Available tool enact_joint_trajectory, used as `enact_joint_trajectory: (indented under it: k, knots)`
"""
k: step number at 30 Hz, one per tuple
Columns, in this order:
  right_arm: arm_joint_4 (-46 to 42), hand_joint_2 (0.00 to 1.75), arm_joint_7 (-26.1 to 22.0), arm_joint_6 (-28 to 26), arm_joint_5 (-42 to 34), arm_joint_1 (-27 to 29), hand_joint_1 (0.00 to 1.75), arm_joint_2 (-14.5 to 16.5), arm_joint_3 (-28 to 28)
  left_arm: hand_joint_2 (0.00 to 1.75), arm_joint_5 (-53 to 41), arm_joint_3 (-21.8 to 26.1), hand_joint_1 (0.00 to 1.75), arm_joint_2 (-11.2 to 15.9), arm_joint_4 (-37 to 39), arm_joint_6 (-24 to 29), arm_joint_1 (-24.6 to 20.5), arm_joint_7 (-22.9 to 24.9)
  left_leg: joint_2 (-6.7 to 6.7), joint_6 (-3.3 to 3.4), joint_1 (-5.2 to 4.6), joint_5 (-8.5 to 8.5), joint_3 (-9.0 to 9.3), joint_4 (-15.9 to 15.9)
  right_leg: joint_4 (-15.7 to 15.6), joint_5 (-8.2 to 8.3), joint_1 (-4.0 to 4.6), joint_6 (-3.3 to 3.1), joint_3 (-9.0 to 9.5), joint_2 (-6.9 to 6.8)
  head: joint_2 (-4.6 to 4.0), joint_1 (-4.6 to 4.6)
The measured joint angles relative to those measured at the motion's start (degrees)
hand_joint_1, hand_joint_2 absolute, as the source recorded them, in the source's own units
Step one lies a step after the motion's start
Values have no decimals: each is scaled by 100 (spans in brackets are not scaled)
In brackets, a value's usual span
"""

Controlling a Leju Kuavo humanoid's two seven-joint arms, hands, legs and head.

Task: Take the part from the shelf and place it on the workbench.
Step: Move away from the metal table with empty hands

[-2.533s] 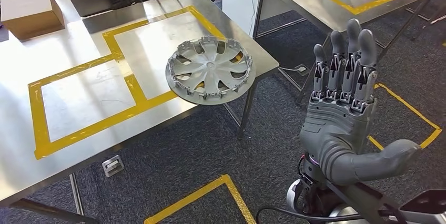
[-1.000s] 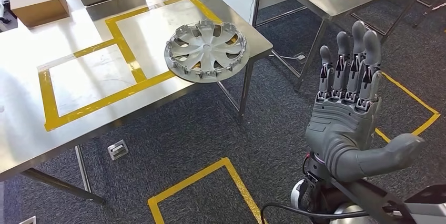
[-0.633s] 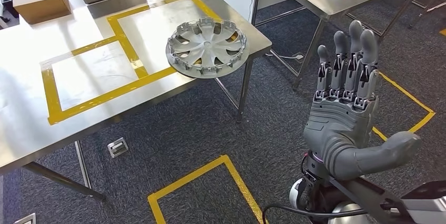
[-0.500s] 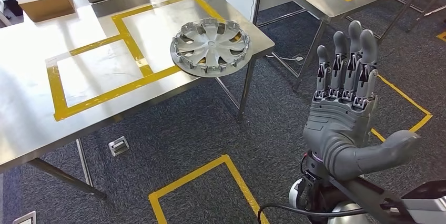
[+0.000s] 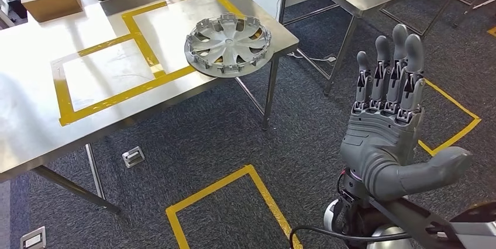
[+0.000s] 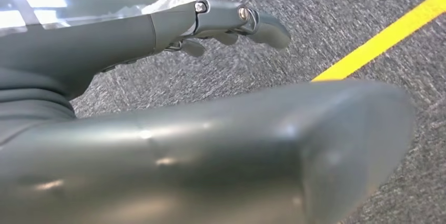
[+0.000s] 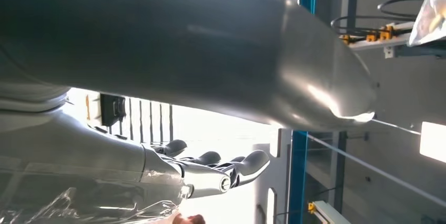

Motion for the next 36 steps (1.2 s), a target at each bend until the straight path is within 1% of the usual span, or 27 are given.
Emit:
enact_joint_trajectory:
  k: [1, 3, 4, 5, 6, 9, 10, 13, 14, 15, 16, 18, 19, 20, 21, 22, 24, 25, 26, 28, 29, 30, 31, 32, 34, 35, 36]
  knots:
    - [1, 0, -1, 0, 0, -1, 0, 2, 1, 0, 2, 0, 0, 2, 0, 1, 1, 0, -7, -26, 6, -205, -75, 241, -11, 35, -12, -29, -25, -13, 0, -12]
    - [4, 0, -1, 0, 0, 0, 0, 4, 1, 0, 4, 0, 0, 3, 0, 3, 3, 0, -11, -72, 17, -658, -289, 962, 6, 89, -4, -55, -106, -25, 0, -31]
    - [8, 0, -1, 0, 0, 1, 0, 4, 2, 0, 4, 0, 0, 3, 0, 3, 5, 1, -11, -85, 21, -796, -357, 1254, 22, 116, -1, -57, -156, -28, 0, -35]
    - [11, 0, -1, 0, 0, 2, 0, 4, 2, 0, 4, 0, 0, 3, 0, 3, 6, 1, -11, -90, 22, -826, -342, 1361, 40, 141, 2, -55, -206, -28, 0, -36]
    - [14, 0, -1, 1, 0, 3, 0, 4, 2, 0, 4, -1, 0, 3, 0, 3, 7, 2, -11, -86, 22, -748, -217, 1236, 58, 164, 2, -48, -253, -25, 0, -37]
    - [15, 0, -2, 1, 0, 2, 0, 4, 2, 0, 4, -1, 0, 8, 0, 3, -4, 2, -17, -30, 12, -357, 475, 112, 110, 227, 10, 5, -352, -12, 0, -42]
    - [15, 0, -3, 1, 0, 1, 0, 4, 2, 0, 4, -1, 0, 9, 0, 3, -7, 2, -20, -6, 2, -304, 604, -136, 122, 251, 15, 34, -375, -12, 0, -42]
    - [17, 0, -3, 1, 0, 2, 0, 4, 1, 0, 6, -2, 0, 10, 0, 4, 9, 2, -21, 81, -21, -241, 611, -257, 111, 331, 10, 137, -416, -13, 0, -41]
    - [17, 0, -3, 1, 0, 4, 0, 4, -1, 0, 7, -2, 0, 13, 0, 4, 11, 2, -15, 116, -14, -198, 591, -273, 125, 303, 3, 169, -430, -7, 0, -40]
    - [17, 0, -3, 0, 0, 2, 0, 4, -3, 0, 6, -2, 0, 15, 0, 5, 7, 2, -8, 155, -4, -152, 562, -290, 219, 200, -2, 199, -469, -1, 0, -31]
    - [18, 0, -3, -1, 0, 3, 0, 4, -5, 0, 5, -2, 0, 18, 0, 4, -2, 2, -1, 184, 9, -107, 525, -305, 427, 16, -7, 226, -544, 6, 0, -18]
    - [21, 0, -3, -1, 0, 12, 0, 4, -9, 0, 2, -2, 0, 21, 0, -3, -8, 2, 9, 217, 4, -44, 422, -289, 1139, -459, -16, 272, -776, 11, 0, 4]
    - [22, 0, -3, -2, 0, 24, 0, 3, -13, 0, 2, -2, 0, 21, 0, -7, -6, 2, 13, 219, 0, -16, 366, -273, 1471, -621, -18, 287, -866, 11, 0, 7]
    - [23, 0, -4, -3, 0, 38, 0, 3, -18, 0, 2, -2, 0, 22, 0, -9, -3, 2, 16, 216, -2, 11, 311, -255, 1646, -683, -18, 295, -878, 11, 0, 7]
    - [24, 0, -5, -5, 0, 51, 0, 2, -26, 0, 2, -2, 0, 24, 0, -10, -2, 2, 18, 210, -3, 33, 261, -234, 1590, -635, -19, 296, -778, 11, 0, 9]
    - [24, 0, -8, -7, 0, 61, 0, 2, -36, 0, 3, -2, 0, 25, 0, -10, -2, 2, 18, 200, -2, 51, 222, -214, 1319, -503, -19, 289, -574, 10, 0, 9]
    - [23, 0, -17, -10, 0, 69, 0, 2, -57, 0, 5, -2, 0, 26, 0, -9, -5, 2, 17, 164, -9, 81, 162, -171, 520, -242, -12, 257, -88, 13, 0, 8]
    - [22, 0, -22, -11, 0, 73, 0, 2, -70, 0, 7, -2, 0, 26, 0, -9, -7, 2, 17, 134, -15, 102, 128, -150, 241, -179, -2, 231, 56, 17, 0, 7]
    - [21, 0, -25, -13, 0, 83, 0, 2, -83, 0, 8, -2, 0, 27, 0, -9, -8, 2, 18, 99, -19, 127, 94, -136, 98, -163, 11, 202, 110, 24, 0, 4]
    - [20, 0, -26, -16, 0, 105, 0, 1, -107, 0, 10, -3, 0, 27, 0, -8, -3, 2, 20, 26, -15, 185, 44, -134, 71, -137, 29, 128, 68, 35, 0, 2]
    - [22, 0, -11, -21, 8, 112, 0, 1, -118, 0, 13, -4, 0, 28, 0, -8, 0, 2, 16, -4, -9, 172, 30, -127, 61, -103, 22, 86, 46, 28, 0, 1]
    - [25, 0, 36, -30, 24, 118, 0, 0, -128, 0, 18, -4, 0, 30, 0, -8, 3, 2, 11, -33, -6, 86, 3, -61, 47, -65, 11, 40, 23, 18, 0, -7]
    - [38, 0, 125, -40, 33, 131, 0, -1, -141, 0, 26, -4, 0, 33, 0, -8, 3, 3, 5, -60, -1, -79, -57, 111, 31, -25, -3, -1, -6, 4, 0, -24]
    - [69, 0, 249, -50, 24, 156, 0, -1, -155, 0, 35, -4, 0, 36, 0, -6, 3, 7, 1, -83, 7, -311, -151, 403, 28, 9, -7, -29, -41, -9, 0, -41]
    - [218, 0, 539, -54, -65, 244, 0, -2, -188, 0, 63, -4, 0, 38, 0, 3, 4, 24, 0, -113, 18, -725, -363, 1116, 34, 66, 2, -51, -129, -19, 0, -68]
    - [334, 0, 676, -48, -142, 298, 0, -2, -210, 0, 81, -4, 0, 38, 0, 11, 5, 37, 0, -118, 20, -804, -396, 1327, 40, 94, 8, -51, -175, -21, 0, -71]
    - [478, 0, 824, -31, -231, 354, 0, 2, -237, 0, 105, -4, 0, 38, 0, 21, 6, 51, 0, -114, 19, -768, -325, 1317, 48, 120, 12, -47, -219, -21, 0, -73]
